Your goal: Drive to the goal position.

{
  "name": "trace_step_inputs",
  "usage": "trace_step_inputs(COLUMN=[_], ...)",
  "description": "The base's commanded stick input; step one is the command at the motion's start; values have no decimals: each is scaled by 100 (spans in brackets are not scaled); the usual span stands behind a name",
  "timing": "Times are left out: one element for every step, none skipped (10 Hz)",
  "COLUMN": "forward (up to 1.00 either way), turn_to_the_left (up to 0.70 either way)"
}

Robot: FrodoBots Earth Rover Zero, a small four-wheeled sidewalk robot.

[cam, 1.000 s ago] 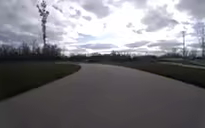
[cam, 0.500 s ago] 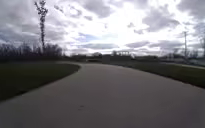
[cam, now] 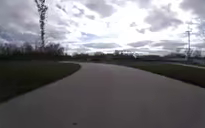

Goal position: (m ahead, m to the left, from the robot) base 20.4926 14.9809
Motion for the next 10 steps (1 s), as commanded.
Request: trace_step_inputs(forward=[99,99,99,99,99,99,99,99,99,99], turn_to_the_left=[0,0,0,0,0,0,0,0,0,0])
